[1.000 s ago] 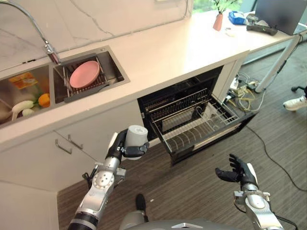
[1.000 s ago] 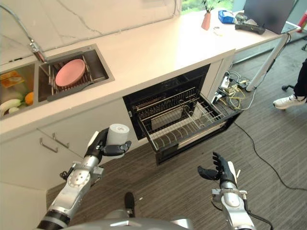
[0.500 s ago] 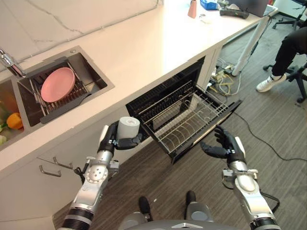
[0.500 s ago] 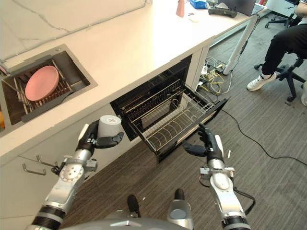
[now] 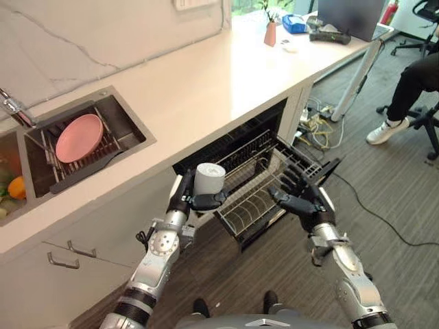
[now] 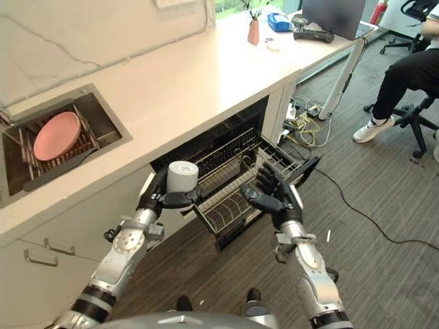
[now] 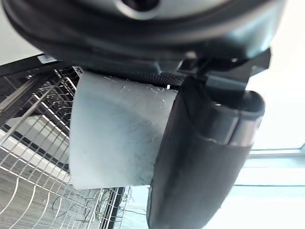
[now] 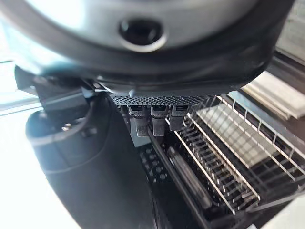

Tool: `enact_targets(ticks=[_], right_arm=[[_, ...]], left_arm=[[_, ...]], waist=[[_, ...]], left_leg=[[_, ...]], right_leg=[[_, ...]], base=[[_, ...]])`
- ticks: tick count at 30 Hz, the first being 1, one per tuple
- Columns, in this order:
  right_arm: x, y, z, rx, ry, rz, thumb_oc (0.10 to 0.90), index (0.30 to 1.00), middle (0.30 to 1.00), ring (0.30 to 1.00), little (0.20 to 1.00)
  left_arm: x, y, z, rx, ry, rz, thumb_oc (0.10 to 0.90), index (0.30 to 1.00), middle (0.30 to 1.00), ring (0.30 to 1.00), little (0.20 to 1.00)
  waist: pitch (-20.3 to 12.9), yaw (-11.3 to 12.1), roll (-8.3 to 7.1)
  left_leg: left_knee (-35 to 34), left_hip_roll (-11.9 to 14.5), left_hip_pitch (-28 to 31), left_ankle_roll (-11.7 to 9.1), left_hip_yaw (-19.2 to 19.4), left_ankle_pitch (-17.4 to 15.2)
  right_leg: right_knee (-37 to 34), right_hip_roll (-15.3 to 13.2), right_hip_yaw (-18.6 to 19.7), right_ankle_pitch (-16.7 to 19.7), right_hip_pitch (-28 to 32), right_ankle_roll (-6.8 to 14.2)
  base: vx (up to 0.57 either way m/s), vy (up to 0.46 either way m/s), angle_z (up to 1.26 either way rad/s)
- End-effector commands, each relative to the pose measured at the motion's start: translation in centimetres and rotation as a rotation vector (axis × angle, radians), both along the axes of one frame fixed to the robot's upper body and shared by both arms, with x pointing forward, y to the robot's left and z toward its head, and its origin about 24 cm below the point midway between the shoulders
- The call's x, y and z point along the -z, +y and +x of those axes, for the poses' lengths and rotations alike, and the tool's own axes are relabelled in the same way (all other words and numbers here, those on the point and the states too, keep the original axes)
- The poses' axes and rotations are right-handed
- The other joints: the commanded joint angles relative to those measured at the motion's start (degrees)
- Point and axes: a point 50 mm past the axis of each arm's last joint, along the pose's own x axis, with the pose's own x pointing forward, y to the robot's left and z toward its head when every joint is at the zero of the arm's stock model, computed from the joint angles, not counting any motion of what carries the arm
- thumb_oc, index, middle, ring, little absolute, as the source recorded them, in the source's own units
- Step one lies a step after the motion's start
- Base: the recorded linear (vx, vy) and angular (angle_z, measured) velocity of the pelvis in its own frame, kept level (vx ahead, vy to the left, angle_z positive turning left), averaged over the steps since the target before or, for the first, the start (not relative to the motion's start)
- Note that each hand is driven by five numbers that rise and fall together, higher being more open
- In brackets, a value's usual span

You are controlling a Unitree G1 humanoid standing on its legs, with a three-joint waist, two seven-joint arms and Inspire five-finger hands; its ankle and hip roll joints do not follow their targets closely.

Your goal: Place the dishes in the dishwasher.

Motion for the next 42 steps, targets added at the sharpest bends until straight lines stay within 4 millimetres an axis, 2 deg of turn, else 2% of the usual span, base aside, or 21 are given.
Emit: enact_targets(ticks=[1, 3, 7, 9, 14, 16, 24, 26, 34, 42], right_arm=[[-5.1, 1.2, 1.6, -0.030, -0.257, 0.132, 0.800, 0.900, 0.900, 0.900, 0.900], [-6.1, 2.3, 2.0, -0.058, -0.282, 0.200, 0.800, 0.900, 0.900, 0.900, 0.900], [-7.3, 3.3, 2.7, -0.053, -0.302, 0.237, 0.800, 0.900, 0.900, 0.900, 0.900], [-8.8, 4.4, 3.4, -0.067, -0.351, 0.239, 0.800, 0.900, 0.900, 0.900, 0.900], [-10.0, 5.4, 4.1, -0.074, -0.390, 0.237, 0.800, 0.900, 0.900, 0.900, 0.900], [-10.3, 6.4, 4.4, -0.081, -0.394, 0.238, 0.800, 0.900, 0.900, 0.900, 0.900], [-10.0, 8.4, 5.0, -0.053, -0.351, 0.267, 0.800, 0.900, 0.900, 0.900, 0.900], [-9.7, 9.7, 5.7, -0.033, -0.309, 0.276, 0.800, 0.900, 0.900, 0.900, 0.900], [-8.8, 11.2, 5.8, 0.036, -0.228, 0.273, 0.800, 0.900, 0.900, 0.900, 0.900], [-7.0, 12.9, 6.3, 0.105, -0.115, 0.277, 0.800, 0.900, 0.900, 0.900, 0.900]], left_arm=[[-5.8, -1.3, 4.1, 0.002, -0.301, 0.056, 0.400, 0.300, 0.300, 0.300, 0.300], [-7.1, -2.8, 5.7, -0.014, -0.358, 0.143, 0.400, 0.300, 0.300, 0.300, 0.300], [-8.0, -3.9, 6.7, -0.060, -0.412, 0.245, 0.400, 0.300, 0.300, 0.300, 0.300], [-8.4, -5.2, 7.4, -0.070, -0.447, 0.330, 0.400, 0.300, 0.300, 0.300, 0.300], [-8.7, -6.5, 7.8, -0.063, -0.472, 0.372, 0.400, 0.300, 0.300, 0.300, 0.300], [-8.6, -7.6, 7.8, -0.044, -0.477, 0.397, 0.400, 0.300, 0.300, 0.300, 0.300], [-8.2, -9.4, 7.4, -0.015, -0.480, 0.406, 0.400, 0.300, 0.300, 0.300, 0.300], [-8.4, -10.3, 7.4, -0.004, -0.488, 0.409, 0.400, 0.300, 0.300, 0.300, 0.300], [-8.5, -11.2, 7.6, -0.016, -0.503, 0.451, 0.400, 0.300, 0.300, 0.300, 0.300], [-8.3, -12.4, 7.0, 0.008, -0.520, 0.449, 0.400, 0.300, 0.300, 0.300, 0.300]], waist=[[-3.82, -0.56, -3.16], [-3.98, -1.56, -2.59], [-3.86, -2.14, -2.22], [-3.91, -2.55, -1.70], [-3.76, -2.58, -1.40], [-3.61, -2.47, -1.21], [-3.58, -1.84, -1.08], [-3.45, -1.32, -1.24], [-3.42, -0.88, -1.34], [-3.50, 0.22, -1.51]], left_leg=[[0.29, -0.85, 4.77, -1.65, 0.38, -4.29], [0.29, -0.59, 4.71, -1.97, 0.97, -4.04], [0.29, -0.62, 4.34, -1.99, 1.45, -4.01], [0.29, -0.78, 4.19, -1.97, 1.84, -4.05], [0.29, -0.97, 4.11, -1.84, 1.54, -4.09], [0.29, -1.05, 4.00, -1.74, 1.01, -4.21], [0.29, -1.46, 3.81, -1.39, -0.15, -4.52], [0.29, -1.72, 3.75, -1.24, -0.73, -4.72], [0.29, -2.03, 3.57, -1.06, -1.46, -4.81], [0.29, -2.42, 3.62, -0.79, -2.02, -5.07]], right_leg=[[0.76, -2.19, 2.33, -1.41, -1.20, 4.88], [0.76, -2.00, 2.64, -1.38, -1.54, 4.85], [0.76, -2.05, 3.25, -0.97, -2.00, 4.87], [0.76, -2.01, 3.70, -0.82, -2.19, 4.82], [0.76, -2.03, 3.81, -0.63, -2.05, 4.72], [0.76, -2.13, 3.78, -0.65, -1.75, 4.58], [0.76, -2.30, 3.47, -0.49, -1.07, 4.34], [0.79, -2.52, 3.40, -0.27, -0.77, 4.35], [1.00, -2.73, 3.17, -0.04, -0.55, 4.29], [1.07, -3.12, 2.73, 0.28, -0.18, 4.32]], base=[[0.07, -0.087, -0.04], [0.05, -0.079, -0.09], [0.01, -0.033, -0.12], [0.02, -0.008, -0.14], [0.01, -0.001, -0.07], [0.02, 0.008, -0.05], [0.01, 0.013, 0.08], [-0.01, 0.036, 0.05], [-0.01, 0.016, 0.04], [-0.01, 0.015, 0.03]])
